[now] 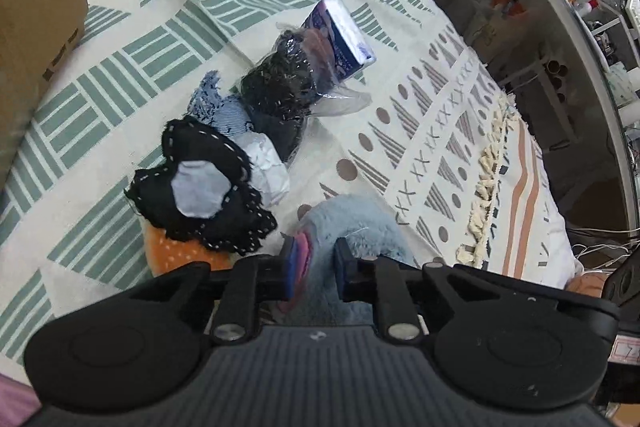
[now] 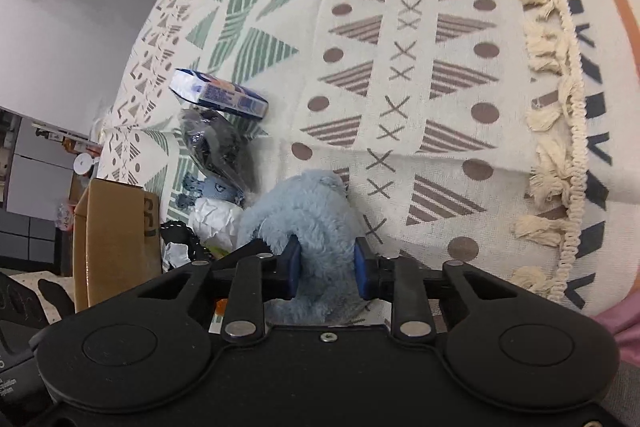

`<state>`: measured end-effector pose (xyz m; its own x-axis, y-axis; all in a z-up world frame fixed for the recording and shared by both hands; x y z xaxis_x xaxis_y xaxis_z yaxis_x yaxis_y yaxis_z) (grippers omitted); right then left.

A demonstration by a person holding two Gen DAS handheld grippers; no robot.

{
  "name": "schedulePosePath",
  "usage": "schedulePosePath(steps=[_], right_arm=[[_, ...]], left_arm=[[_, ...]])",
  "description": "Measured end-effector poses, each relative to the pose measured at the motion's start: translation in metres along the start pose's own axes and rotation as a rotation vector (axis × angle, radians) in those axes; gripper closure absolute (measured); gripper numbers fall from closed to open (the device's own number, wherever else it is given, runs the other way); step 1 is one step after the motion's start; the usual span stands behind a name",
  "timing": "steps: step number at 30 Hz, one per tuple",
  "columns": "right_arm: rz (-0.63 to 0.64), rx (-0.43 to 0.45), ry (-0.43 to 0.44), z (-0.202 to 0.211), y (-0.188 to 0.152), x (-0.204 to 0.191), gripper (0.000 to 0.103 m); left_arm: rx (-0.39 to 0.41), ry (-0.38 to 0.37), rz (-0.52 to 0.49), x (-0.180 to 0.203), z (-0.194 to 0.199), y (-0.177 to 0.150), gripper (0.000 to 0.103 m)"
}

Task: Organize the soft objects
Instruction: 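Lower the right tool onto the grey-blue fluffy ball and close it, then carry the fluffy ball with the right tool over the cardboard box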

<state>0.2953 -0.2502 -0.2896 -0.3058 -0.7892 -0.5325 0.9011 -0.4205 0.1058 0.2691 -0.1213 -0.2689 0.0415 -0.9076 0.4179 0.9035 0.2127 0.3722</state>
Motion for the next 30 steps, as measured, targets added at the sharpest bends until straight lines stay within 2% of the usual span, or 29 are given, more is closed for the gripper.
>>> schedulePosePath(steps=[6, 15, 30], right_arm=[[0.009, 0.039, 0.028, 0.021, -0.001, -0.006, 0.079], [0.071, 0.131, 0.078, 0.06, -0.006, -0.036, 0.079], [0.154, 0.238, 0.158, 0.103, -0.029, -0.093, 0.079]], left_arm=[[0.039, -0.024, -0.014, 0.01, 0.021, 0.002, 0.086], [0.131, -0.044, -0.052, 0.024, 0.065, 0.014, 0.086], [0.272, -0.081, -0.086, 0.016, 0.14, 0.028, 0.086]])
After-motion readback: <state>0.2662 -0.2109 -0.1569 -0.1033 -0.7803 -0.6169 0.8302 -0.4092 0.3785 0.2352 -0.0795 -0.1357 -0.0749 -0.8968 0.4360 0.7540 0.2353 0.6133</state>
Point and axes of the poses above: each gripper's, at about its wrist camera, not at the fingertips, and z roughly against the way its jaws point, x to its right, y to its top, the point moved 10 cm from there along -z, roughly the way its jaws point, and after that the axes turned 12 degrees about -z, right-handed, at the moved point
